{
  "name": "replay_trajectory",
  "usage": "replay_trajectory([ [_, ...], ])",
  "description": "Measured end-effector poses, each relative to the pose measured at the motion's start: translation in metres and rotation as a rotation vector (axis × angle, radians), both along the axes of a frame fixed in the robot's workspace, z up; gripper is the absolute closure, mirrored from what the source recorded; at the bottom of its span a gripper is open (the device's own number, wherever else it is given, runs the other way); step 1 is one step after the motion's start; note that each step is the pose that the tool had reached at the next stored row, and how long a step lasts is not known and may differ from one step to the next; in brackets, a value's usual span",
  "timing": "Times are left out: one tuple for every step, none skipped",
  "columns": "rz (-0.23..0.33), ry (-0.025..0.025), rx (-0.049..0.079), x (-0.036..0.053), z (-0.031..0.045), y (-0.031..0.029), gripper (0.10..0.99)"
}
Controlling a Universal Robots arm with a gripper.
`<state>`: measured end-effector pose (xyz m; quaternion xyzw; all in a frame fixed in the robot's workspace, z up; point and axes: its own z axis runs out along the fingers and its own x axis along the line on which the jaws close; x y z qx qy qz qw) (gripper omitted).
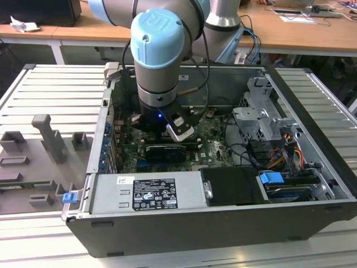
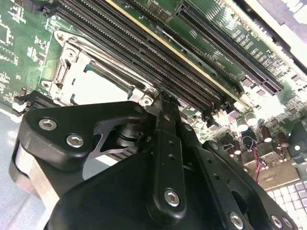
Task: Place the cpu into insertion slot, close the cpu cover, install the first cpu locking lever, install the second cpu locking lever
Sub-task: 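Install the second cpu locking lever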
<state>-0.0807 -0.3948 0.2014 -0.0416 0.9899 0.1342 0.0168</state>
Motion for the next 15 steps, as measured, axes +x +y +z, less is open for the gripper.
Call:
replay_trajectory([
  [0.0,0.0002,0.0,-0.0001,0.0006,-0.0001,0.98],
  [0.0,0.0,0.0,-0.0001,0.0012,-0.0001,0.98],
  [0.0,-0.0013,0.002,-0.0001,0.0025,-0.0001,0.98],
  [0.0,-0.0018,0.003,-0.0001,0.0034,-0.0001,0.98],
  [0.0,-0.0019,0.003,-0.0001,0.0046,-0.0001,0.98],
  [0.0,-0.0019,0.003,0.0,0.0054,-0.0001,0.98],
  [0.0,-0.002,0.003,0.0,0.0066,-0.0001,0.98],
  [0.0,-0.002,0.003,0.0,0.0076,-0.0001,0.98],
  [0.0,-0.002,0.003,0.0,0.0081,-0.0001,0.98],
  [0.0,-0.002,0.003,-0.0001,0.009,-0.0001,0.98],
  [0.0,-0.0019,0.003,-0.0001,0.0099,-0.0001,0.98],
  [0.0,-0.002,0.003,0.0,0.0109,-0.0001,0.98],
  [0.0,-0.002,0.003,0.0,0.0123,-0.0001,0.98],
  [0.0,-0.002,0.003,0.0,0.0133,-0.0001,0.98],
  [0.0,-0.002,0.003,0.0,0.0142,-0.0001,0.98],
])
